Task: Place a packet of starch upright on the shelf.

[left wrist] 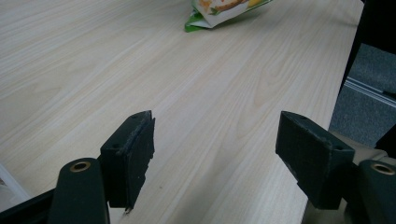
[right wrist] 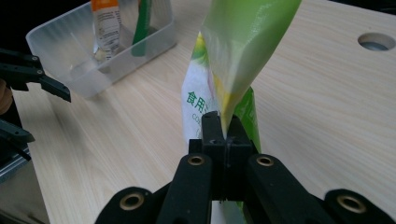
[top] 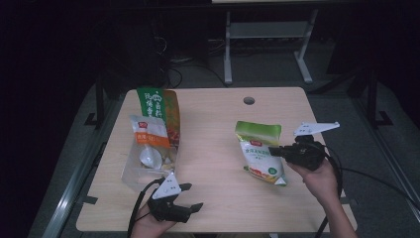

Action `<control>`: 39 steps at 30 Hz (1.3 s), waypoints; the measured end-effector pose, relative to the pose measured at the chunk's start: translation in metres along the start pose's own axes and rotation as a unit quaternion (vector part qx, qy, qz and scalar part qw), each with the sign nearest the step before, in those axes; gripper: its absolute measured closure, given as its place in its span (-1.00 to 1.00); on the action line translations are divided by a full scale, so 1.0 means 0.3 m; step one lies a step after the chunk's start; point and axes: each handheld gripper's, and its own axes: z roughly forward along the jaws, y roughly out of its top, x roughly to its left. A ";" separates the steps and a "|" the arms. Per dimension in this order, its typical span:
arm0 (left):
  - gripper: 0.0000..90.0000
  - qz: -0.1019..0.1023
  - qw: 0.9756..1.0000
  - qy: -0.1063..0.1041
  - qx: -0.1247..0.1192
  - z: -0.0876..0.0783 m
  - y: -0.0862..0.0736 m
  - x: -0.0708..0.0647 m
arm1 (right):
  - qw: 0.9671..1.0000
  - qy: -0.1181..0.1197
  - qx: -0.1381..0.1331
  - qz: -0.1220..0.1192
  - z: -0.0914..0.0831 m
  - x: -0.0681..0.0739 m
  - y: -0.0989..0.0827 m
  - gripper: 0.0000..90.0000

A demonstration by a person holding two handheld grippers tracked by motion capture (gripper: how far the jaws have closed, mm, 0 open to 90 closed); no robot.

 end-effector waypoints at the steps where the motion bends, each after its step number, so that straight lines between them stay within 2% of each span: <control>1: -0.39 0.000 1.000 0.000 0.000 0.000 0.000 0.000 | 1.000 0.001 0.000 -0.006 0.003 0.006 0.009 1.00; 13: -0.39 -0.001 1.000 -0.004 -0.002 0.005 0.004 -0.004 | 0.998 0.029 0.010 -0.049 0.058 0.103 0.085 1.00; 23: -0.39 0.000 1.000 -0.013 -0.003 0.016 0.024 -0.004 | 0.997 0.057 0.001 -0.054 0.129 0.149 0.081 1.00; 28: -0.39 -0.006 1.000 -0.017 -0.007 0.042 0.061 -0.006 | 0.996 0.070 -0.004 -0.059 0.152 0.163 0.083 1.00; 33: -0.37 0.001 1.000 -0.021 -0.004 0.090 0.113 0.009 | 0.994 0.086 -0.016 -0.065 0.160 0.175 0.080 1.00; 35: -0.35 -0.005 1.000 -0.024 -0.006 0.113 0.138 0.012 | 0.993 0.093 -0.020 -0.066 0.162 0.178 0.071 1.00; 38: -0.33 -0.004 1.000 -0.016 -0.001 0.143 0.169 0.022 | 0.992 0.101 -0.023 -0.070 0.168 0.175 0.054 1.00; 39: -0.32 -0.016 1.000 -0.014 -0.004 0.153 0.175 0.024 | 0.992 0.105 -0.023 -0.071 0.172 0.172 0.046 1.00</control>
